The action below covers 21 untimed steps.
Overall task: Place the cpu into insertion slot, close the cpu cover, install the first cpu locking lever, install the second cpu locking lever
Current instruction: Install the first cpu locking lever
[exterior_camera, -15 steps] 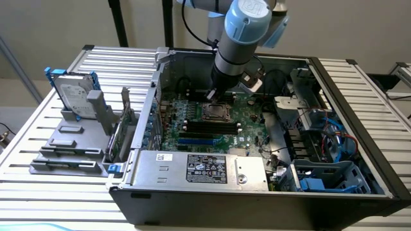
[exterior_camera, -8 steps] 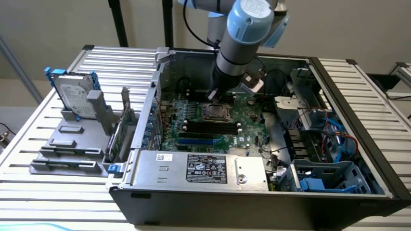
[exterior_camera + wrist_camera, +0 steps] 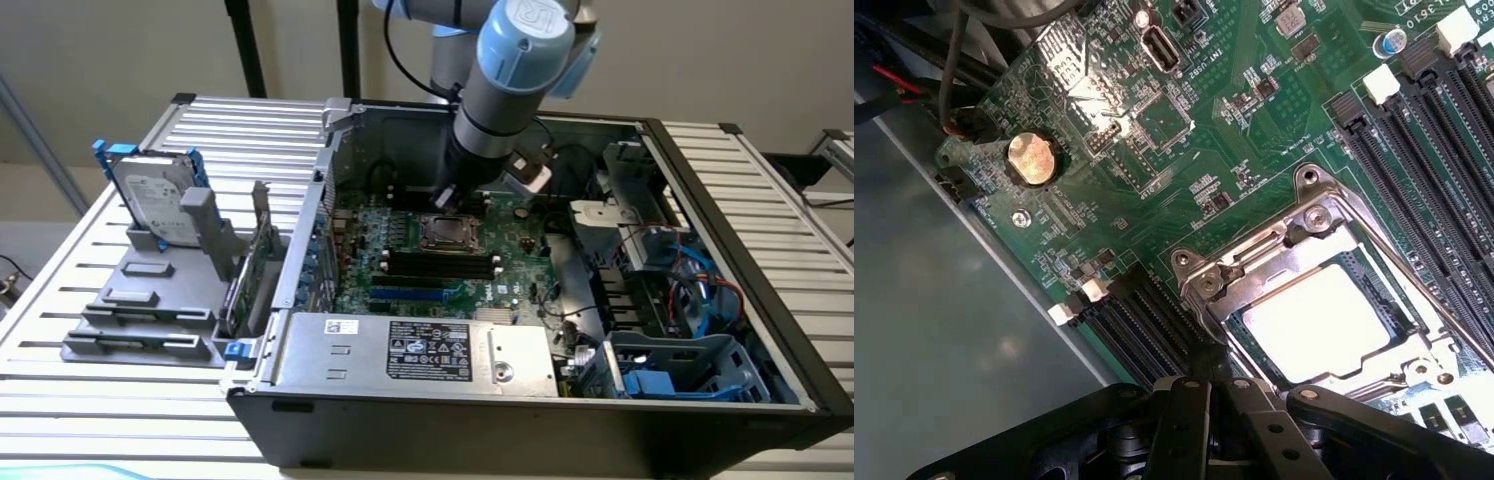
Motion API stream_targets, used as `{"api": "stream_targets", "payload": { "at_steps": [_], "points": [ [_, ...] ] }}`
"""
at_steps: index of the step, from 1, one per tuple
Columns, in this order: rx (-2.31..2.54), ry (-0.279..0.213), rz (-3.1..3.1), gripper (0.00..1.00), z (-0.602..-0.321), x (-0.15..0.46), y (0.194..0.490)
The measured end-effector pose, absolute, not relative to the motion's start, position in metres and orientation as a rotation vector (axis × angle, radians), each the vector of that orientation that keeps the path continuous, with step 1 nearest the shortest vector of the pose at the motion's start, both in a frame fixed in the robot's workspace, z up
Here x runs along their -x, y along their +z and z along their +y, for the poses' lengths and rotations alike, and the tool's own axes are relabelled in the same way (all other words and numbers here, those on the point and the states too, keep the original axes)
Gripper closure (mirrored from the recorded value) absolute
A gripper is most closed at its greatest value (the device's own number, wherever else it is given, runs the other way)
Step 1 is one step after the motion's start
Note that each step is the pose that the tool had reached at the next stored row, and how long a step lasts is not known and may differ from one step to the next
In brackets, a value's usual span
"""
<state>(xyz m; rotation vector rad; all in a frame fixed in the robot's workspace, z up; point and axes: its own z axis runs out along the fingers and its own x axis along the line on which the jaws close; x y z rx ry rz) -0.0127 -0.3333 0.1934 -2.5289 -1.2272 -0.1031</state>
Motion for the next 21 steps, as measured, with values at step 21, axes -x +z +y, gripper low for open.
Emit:
{"api": "stream_targets", "payload": {
  "at_steps": [21],
  "points": [
    [2.502, -0.109, -1.245, 0.89, -0.3344, 0.0059, 0.1914]
  ]
}}
